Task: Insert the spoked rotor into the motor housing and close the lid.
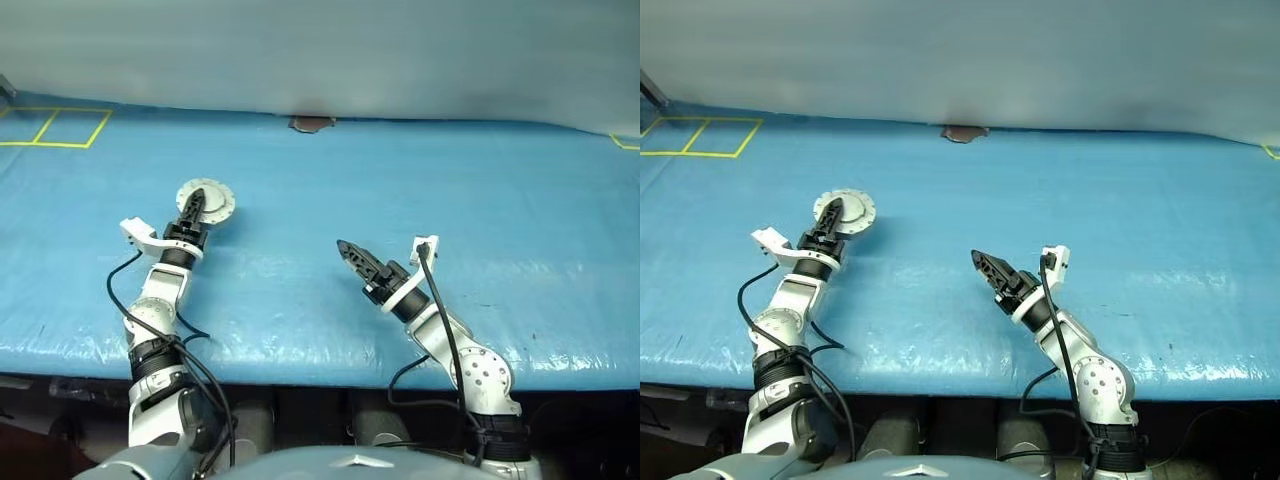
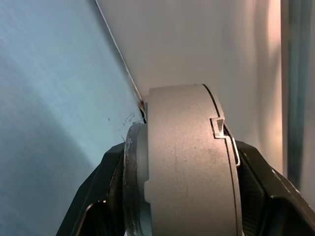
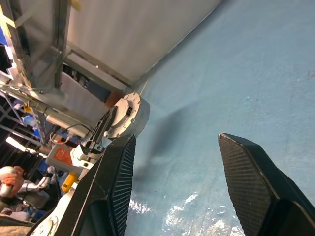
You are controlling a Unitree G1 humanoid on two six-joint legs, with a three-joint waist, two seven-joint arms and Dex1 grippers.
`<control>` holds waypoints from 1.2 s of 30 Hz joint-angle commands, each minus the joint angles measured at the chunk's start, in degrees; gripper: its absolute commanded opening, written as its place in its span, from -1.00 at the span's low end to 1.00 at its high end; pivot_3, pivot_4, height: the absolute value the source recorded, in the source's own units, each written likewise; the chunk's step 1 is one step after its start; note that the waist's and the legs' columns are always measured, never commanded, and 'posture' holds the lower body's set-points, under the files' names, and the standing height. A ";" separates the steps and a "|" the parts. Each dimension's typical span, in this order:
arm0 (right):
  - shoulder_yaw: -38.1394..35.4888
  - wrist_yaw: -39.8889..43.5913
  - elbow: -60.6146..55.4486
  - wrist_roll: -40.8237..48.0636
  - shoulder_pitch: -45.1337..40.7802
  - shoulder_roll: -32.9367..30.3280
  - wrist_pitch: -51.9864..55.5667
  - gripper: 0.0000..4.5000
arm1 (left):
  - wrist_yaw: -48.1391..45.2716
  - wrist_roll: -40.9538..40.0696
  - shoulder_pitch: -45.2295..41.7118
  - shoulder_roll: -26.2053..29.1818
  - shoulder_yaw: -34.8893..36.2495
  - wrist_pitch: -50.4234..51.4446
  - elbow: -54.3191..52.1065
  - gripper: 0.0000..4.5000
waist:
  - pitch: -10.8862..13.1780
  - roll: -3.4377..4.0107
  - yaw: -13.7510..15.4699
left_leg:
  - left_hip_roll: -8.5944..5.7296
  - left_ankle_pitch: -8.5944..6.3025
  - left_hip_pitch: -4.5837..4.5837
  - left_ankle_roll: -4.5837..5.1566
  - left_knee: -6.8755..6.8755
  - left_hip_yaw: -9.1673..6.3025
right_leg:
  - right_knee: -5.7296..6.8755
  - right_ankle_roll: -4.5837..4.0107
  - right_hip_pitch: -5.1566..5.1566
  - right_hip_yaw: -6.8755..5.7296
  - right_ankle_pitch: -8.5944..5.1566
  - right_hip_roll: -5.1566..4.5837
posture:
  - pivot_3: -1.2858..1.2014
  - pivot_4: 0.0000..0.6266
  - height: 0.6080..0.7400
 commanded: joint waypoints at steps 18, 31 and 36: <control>-0.25 -0.06 -1.45 -4.17 -1.10 3.55 -1.58 0.25 | 5.86 11.70 -7.39 2.54 -3.59 -9.75 13.48 0.19 | 0.05 -0.09 -0.47 | -0.01 0.00 -0.02 0.00 0.08 0.00 | 0.00 0.38 0.01 0.00 0.26 0.02 | 0.03 -0.52 1.00; -0.96 -0.58 -0.70 -4.08 -2.10 3.76 -0.51 0.26 | 6.71 17.14 -0.45 6.90 -6.42 -9.72 6.77 0.99 | 0.01 -0.01 -1.33 | 0.05 0.00 0.15 0.00 0.08 0.10 | 0.06 0.14 0.04 0.05 0.26 0.02 | 0.03 -0.52 1.00; -0.99 -0.66 -0.18 -4.37 -2.41 3.69 0.07 0.26 | 6.73 18.73 0.41 8.45 -6.68 -10.79 4.85 0.99 | 0.01 -0.01 -1.30 | 0.05 0.00 0.15 0.00 0.07 0.11 | 0.06 0.03 0.04 0.05 0.20 0.02 | 0.03 -0.52 1.00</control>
